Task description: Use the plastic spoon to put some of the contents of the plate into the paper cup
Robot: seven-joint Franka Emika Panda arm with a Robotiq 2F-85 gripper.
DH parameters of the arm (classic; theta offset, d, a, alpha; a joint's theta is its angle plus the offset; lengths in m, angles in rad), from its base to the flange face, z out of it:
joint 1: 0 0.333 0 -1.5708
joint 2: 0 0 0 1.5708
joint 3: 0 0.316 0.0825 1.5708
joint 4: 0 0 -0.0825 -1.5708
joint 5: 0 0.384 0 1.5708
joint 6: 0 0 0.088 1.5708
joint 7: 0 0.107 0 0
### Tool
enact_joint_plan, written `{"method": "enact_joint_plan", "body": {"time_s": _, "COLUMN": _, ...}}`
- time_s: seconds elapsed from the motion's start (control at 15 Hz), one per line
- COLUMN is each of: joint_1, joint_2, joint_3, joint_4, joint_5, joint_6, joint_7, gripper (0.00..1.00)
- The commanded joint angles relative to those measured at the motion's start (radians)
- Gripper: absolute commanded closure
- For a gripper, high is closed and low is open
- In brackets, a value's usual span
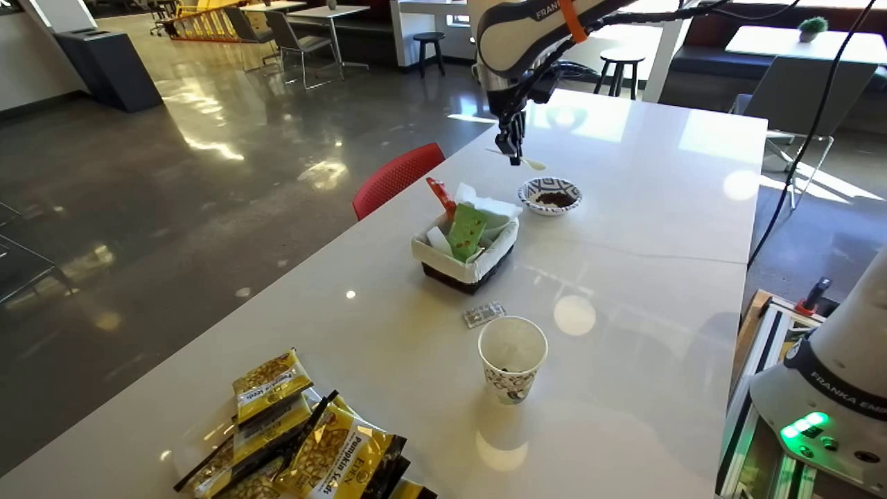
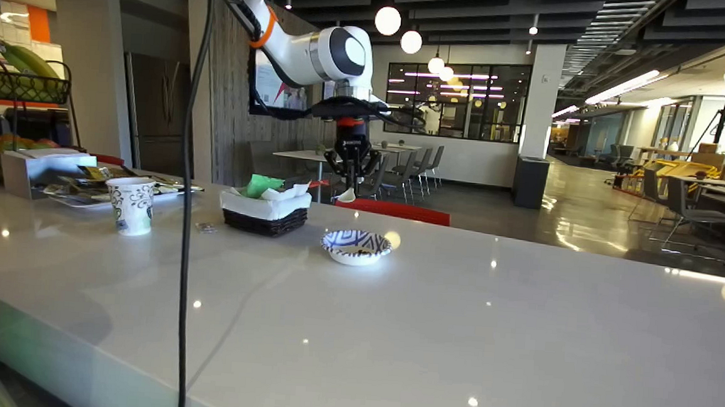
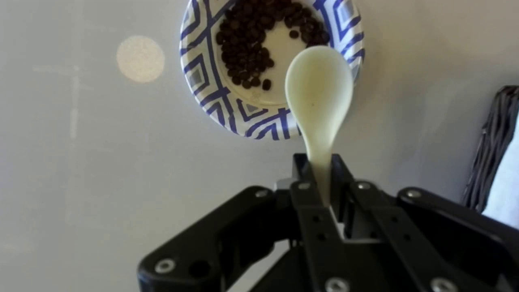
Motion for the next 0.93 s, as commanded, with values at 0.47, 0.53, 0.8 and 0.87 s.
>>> {"method": "enact_joint_plan", "body": {"time_s": 0.47, "joint_1": -0.075, "joint_2": -0.056, "joint_3": 0.023, "joint_4": -0.23, "joint_5": 0.032, "joint_6": 0.269, "joint_7": -0.158, "gripper": 0.96}}
{"method": "enact_joint_plan", "body": {"time_s": 0.53, "joint_1": -0.083, "joint_2": -0.067, "joint_3": 0.024, "joint_4": -0.254, "joint_5": 0.04, "joint_6": 0.287, "joint_7": -0.18, "gripper": 0.96}}
{"method": "enact_joint_plan", "body": {"time_s": 0.8, "joint_1": -0.11, "joint_2": -0.116, "joint_3": 0.023, "joint_4": -0.341, "joint_5": 0.074, "joint_6": 0.356, "joint_7": -0.255, "gripper": 0.96}}
{"method": "enact_joint_plan", "body": {"time_s": 0.87, "joint_1": -0.115, "joint_2": -0.125, "joint_3": 0.022, "joint_4": -0.355, "joint_5": 0.082, "joint_6": 0.365, "joint_7": -0.271, "gripper": 0.96}}
